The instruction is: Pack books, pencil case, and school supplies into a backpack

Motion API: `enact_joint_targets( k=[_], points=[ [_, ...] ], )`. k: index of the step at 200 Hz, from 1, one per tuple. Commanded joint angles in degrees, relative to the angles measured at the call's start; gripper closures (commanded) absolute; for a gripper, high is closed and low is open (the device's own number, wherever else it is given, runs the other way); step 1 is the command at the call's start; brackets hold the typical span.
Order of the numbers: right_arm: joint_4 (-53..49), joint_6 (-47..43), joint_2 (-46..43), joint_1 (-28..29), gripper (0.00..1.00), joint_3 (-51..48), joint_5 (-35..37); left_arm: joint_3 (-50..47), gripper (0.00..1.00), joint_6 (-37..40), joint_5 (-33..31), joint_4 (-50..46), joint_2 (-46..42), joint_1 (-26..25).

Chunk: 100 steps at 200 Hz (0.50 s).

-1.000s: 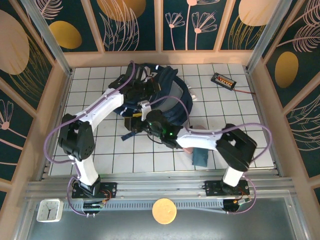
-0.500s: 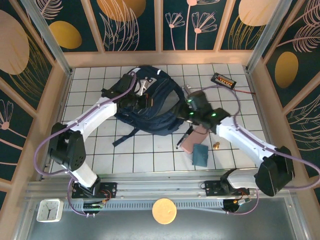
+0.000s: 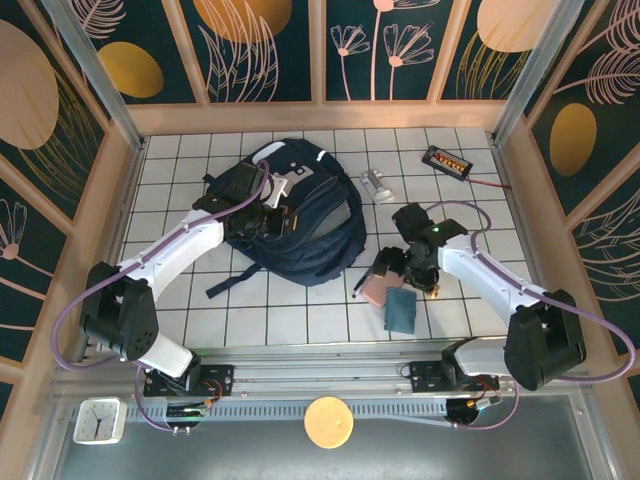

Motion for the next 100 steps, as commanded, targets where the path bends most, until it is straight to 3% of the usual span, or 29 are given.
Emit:
enact_joint_targets(
  k=[1,39,100],
  points=[
    [-4.7,1.2,0.8,4.4,0.09,-2.5,5.3,-0.8,1.0,-0.2,-0.5,1.2,-1.9,0.3],
    [-1.0,4.5,4.1,11.2,0.09,-6.8,7.4,-1.1,1.0,1.2,-0.5,1.0,-2.0,0.3],
    [3.2,4.6,8.1,12.2,0.15,-9.4,9.1,-1.1,1.0,2.1,-0.3,0.3,-2.6,0.3]
  ],
)
